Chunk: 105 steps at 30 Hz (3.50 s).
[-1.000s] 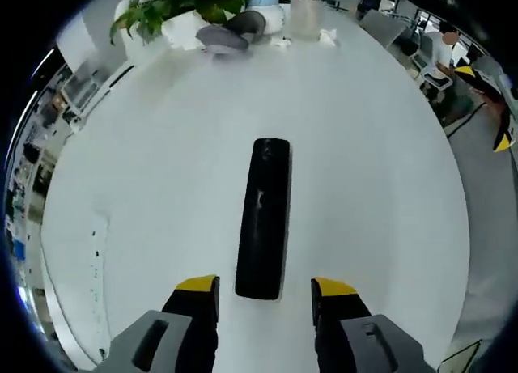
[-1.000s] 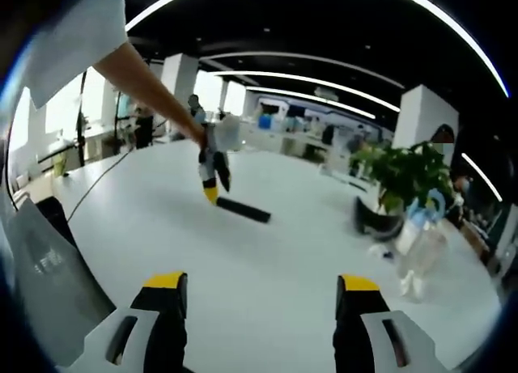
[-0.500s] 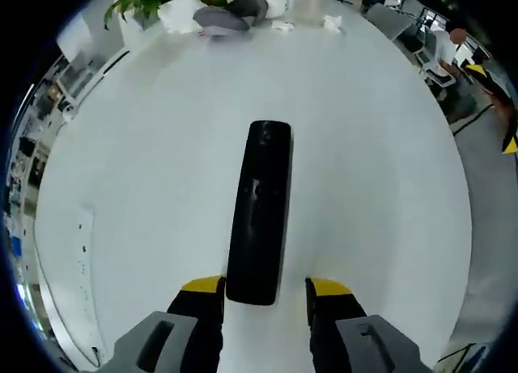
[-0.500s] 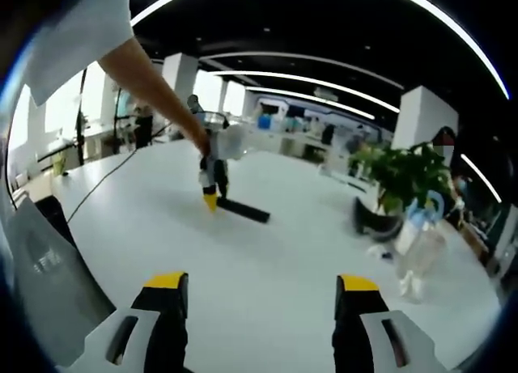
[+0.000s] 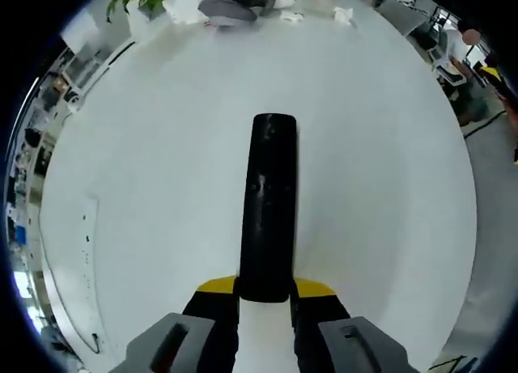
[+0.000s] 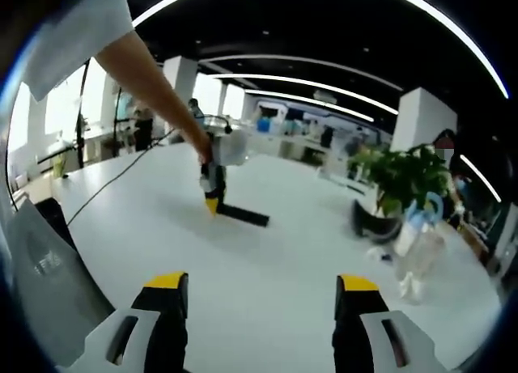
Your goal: Press the specified remote control buttons in sequence, fully releasing each button before pressing the next.
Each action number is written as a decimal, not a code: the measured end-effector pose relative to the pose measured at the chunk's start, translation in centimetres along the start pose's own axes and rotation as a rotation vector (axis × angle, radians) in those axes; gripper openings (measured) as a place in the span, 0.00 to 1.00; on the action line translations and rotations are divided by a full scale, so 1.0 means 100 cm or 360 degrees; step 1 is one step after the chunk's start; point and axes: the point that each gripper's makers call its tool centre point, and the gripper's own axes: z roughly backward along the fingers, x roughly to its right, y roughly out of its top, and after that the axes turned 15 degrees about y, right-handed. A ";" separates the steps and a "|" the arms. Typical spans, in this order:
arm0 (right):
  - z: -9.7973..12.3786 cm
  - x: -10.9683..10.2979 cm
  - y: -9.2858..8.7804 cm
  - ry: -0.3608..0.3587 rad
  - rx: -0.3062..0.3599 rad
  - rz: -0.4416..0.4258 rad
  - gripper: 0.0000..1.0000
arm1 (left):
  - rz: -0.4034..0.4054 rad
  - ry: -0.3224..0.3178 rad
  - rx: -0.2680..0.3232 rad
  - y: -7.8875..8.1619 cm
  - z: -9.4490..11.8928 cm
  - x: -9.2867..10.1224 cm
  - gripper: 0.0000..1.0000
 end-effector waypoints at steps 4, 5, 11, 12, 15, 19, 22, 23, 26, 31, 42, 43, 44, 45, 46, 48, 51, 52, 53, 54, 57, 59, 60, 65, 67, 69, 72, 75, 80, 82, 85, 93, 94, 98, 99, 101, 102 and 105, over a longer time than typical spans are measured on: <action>0.000 0.001 0.000 -0.0005 0.0001 -0.0004 0.72 | 0.0037 0.0023 -0.0016 0.000 0.001 0.002 0.23; 0.000 0.001 0.001 -0.0004 0.0002 -0.0005 0.72 | 0.0048 0.0026 -0.0019 0.000 0.002 0.004 0.23; 0.000 0.001 0.000 -0.0011 -0.0003 0.0002 0.72 | 0.0127 0.0030 0.0026 -0.002 0.005 0.010 0.23; 0.000 0.002 0.000 -0.0014 -0.0004 -0.0004 0.72 | 0.0134 0.0032 0.0026 -0.002 0.005 0.011 0.23; 0.000 0.002 0.000 -0.0014 -0.0006 -0.0010 0.72 | 0.0132 0.0030 0.0034 -0.001 0.007 0.016 0.23; 0.000 0.001 0.000 -0.0005 -0.0007 0.0005 0.72 | 0.0132 0.0030 0.0022 -0.001 0.008 0.020 0.23; 0.000 0.002 0.000 -0.0010 -0.0001 -0.0004 0.72 | 0.0112 0.0031 0.0007 -0.001 0.009 0.024 0.23; 0.001 0.002 0.000 -0.0011 0.0001 -0.0009 0.72 | 0.0110 0.0032 -0.0004 -0.001 0.009 0.026 0.23; 0.001 0.002 0.001 -0.0011 0.0004 -0.0007 0.72 | 0.0101 0.0028 -0.0027 -0.001 0.010 0.029 0.23; 0.001 0.002 0.001 -0.0004 0.0006 -0.0007 0.71 | 0.0072 0.0024 -0.0060 -0.002 0.013 0.037 0.23; 0.001 0.000 0.003 0.0009 0.0029 0.0001 0.69 | 0.0085 0.0020 -0.0076 -0.004 0.017 0.053 0.23; 0.002 0.000 0.003 0.0009 0.0032 0.0005 0.69 | 0.0091 0.0019 -0.0076 -0.004 0.018 0.054 0.23; 0.002 0.000 0.003 0.0009 0.0033 0.0005 0.69 | 0.0093 0.0020 -0.0075 -0.004 0.018 0.054 0.23; 0.002 -0.001 0.003 0.0012 0.0035 0.0000 0.69 | 0.0097 0.0019 -0.0072 -0.005 0.019 0.056 0.23; 0.002 -0.001 0.003 0.0013 0.0036 -0.0002 0.69 | 0.0096 0.0020 -0.0070 -0.005 0.019 0.057 0.23; 0.002 -0.001 0.004 0.0012 0.0038 -0.0005 0.68 | 0.0083 0.0020 -0.0071 -0.005 0.019 0.060 0.23; 0.002 -0.001 0.003 0.0020 0.0037 -0.0011 0.67 | 0.0057 0.0022 -0.0094 -0.005 0.020 0.065 0.23; 0.002 -0.002 0.003 0.0024 0.0037 -0.0011 0.66 | 0.0054 0.0023 -0.0101 -0.005 0.021 0.067 0.23; 0.002 -0.002 0.003 0.0026 0.0037 -0.0012 0.66 | 0.0045 0.0022 -0.0109 -0.005 0.021 0.068 0.23; 0.002 -0.003 0.004 0.0029 0.0039 -0.0012 0.65 | 0.0036 0.0022 -0.0113 -0.006 0.021 0.069 0.23; 0.002 -0.003 0.004 0.0034 0.0039 -0.0015 0.64 | 0.0025 0.0020 -0.0118 -0.006 0.023 0.073 0.23; 0.002 -0.004 0.004 0.0040 0.0044 -0.0023 0.61 | 0.0037 0.0020 -0.0111 -0.007 0.025 0.076 0.23; 0.002 -0.004 0.004 0.0044 0.0044 -0.0028 0.60 | 0.0040 0.0020 -0.0107 -0.007 0.025 0.077 0.23; 0.002 -0.007 0.003 0.0075 0.0045 -0.0053 0.51 | 0.0036 0.0024 -0.0116 -0.007 0.028 0.087 0.23; 0.003 -0.008 0.003 0.0085 0.0046 -0.0061 0.47 | 0.0026 0.0024 -0.0108 -0.008 0.029 0.090 0.23; 0.003 -0.007 0.004 0.0081 0.0055 -0.0064 0.46 | 0.0033 0.0024 -0.0097 -0.008 0.030 0.092 0.23; 0.004 -0.007 0.005 0.0081 0.0061 -0.0081 0.43 | 0.0045 0.0023 -0.0086 -0.008 0.031 0.096 0.23; 0.004 -0.006 0.004 0.0077 0.0056 -0.0090 0.38 | 0.0035 0.0023 -0.0082 -0.008 0.032 0.102 0.23; 0.005 -0.006 0.003 0.0073 0.0047 -0.0078 0.32 | 0.0025 0.0024 -0.0068 -0.008 0.035 0.110 0.23; 0.005 -0.006 0.004 0.0075 0.0051 -0.0080 0.30 | 0.0026 0.0022 -0.0060 -0.009 0.035 0.111 0.23; 0.006 -0.005 0.004 0.0069 0.0052 -0.0089 0.24 | 0.0030 0.0024 -0.0041 -0.009 0.037 0.117 0.23; 0.006 -0.006 0.001 0.0083 0.0030 -0.0101 0.11 | 0.0035 0.0024 -0.0017 -0.008 0.041 0.128 0.23; 0.006 -0.006 0.001 0.0083 0.0029 -0.0100 0.11 | 0.0036 0.0025 -0.0016 -0.008 0.041 0.129 0.23; 0.007 -0.004 0.000 0.0064 0.0019 -0.0088 0.07 | 0.0049 0.0022 -0.0017 -0.007 0.042 0.134 0.23; 0.007 -0.004 0.000 0.0062 0.0020 -0.0089 0.06 | 0.0053 0.0024 -0.0021 -0.007 0.042 0.135 0.23; 0.007 -0.004 0.000 0.0064 0.0016 -0.0094 0.04 | 0.0053 0.0026 -0.0025 -0.007 0.043 0.137 0.23; 0.007 -0.004 0.000 0.0063 0.0012 -0.0095 0.03 | 0.0048 0.0025 -0.0023 -0.007 0.043 0.139 0.23; 0.007 -0.004 -0.001 0.0065 0.0010 -0.0097 0.00 | 0.0059 0.0024 -0.0010 -0.007 0.044 0.141 0.23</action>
